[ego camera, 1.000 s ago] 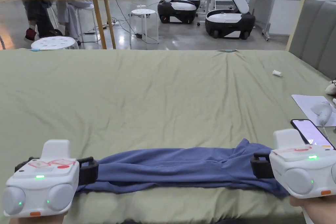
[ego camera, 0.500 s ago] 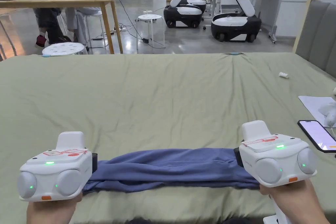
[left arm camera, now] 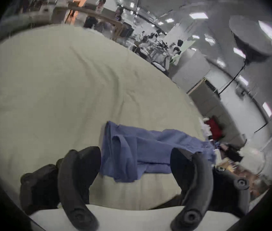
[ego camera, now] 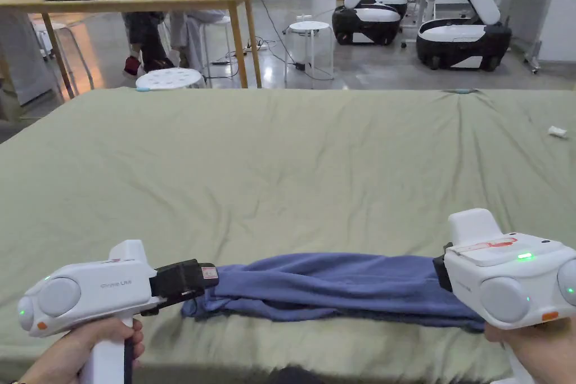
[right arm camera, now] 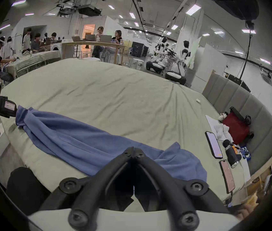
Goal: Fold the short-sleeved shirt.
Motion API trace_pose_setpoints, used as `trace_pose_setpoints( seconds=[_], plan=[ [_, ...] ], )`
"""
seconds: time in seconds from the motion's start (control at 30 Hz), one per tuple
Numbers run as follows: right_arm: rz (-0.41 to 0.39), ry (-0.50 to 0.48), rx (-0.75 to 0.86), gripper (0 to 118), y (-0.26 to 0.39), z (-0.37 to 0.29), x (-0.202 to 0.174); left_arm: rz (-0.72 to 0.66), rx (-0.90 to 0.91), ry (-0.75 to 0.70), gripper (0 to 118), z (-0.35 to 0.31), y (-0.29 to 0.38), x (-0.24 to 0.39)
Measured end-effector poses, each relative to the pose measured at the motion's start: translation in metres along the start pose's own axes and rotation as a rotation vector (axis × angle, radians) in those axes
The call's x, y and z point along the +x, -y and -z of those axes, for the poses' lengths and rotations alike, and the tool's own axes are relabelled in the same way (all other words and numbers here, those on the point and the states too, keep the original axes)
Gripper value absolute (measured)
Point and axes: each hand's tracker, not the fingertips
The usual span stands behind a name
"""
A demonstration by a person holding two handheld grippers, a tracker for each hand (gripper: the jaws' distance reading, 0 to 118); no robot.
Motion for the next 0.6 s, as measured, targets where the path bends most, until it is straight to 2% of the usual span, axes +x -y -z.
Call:
trace_pose_setpoints(
  seconds=[0.13, 0.3, 0.4, 0.43, 0.47, 0.5, 0.53, 0.6],
  plan=[
    [0.001, -0.014, -0.002, 0, -0.001, 0.002, -0.004, 0.024, -0.038, 0.022, 89, 0.013, -0.001, -0.008],
    [-0.003, -0.017, -0.01, 0, -0.001, 0.002, -0.004, -0.037, -0.071, 0.029, 88, 0.047, -0.008, -0.026],
    [0.002, -0.015, -0.011, 0, -0.003, 0.002, -0.002, -0.073, -0.064, 0.09, 87, 0.055, -0.011, -0.023],
    [0.002, -0.013, -0.011, 0, -0.003, 0.002, 0.0, -0.077, -0.067, 0.112, 83, 0.059, -0.012, -0.024],
    [0.005, -0.01, -0.012, 0, -0.004, 0.003, 0.001, -0.082, -0.069, 0.135, 73, 0.062, -0.012, -0.024],
    [0.008, -0.008, -0.012, 0, -0.004, 0.004, 0.002, -0.084, -0.072, 0.151, 57, 0.066, -0.011, -0.024],
    [0.009, -0.005, -0.013, 0, -0.005, 0.005, 0.003, -0.088, -0.072, 0.153, 37, 0.07, -0.01, -0.024],
    [0.012, 0.001, -0.015, 0, -0.005, 0.007, 0.004, -0.095, -0.078, 0.155, 28, 0.078, -0.008, -0.025]
  ],
)
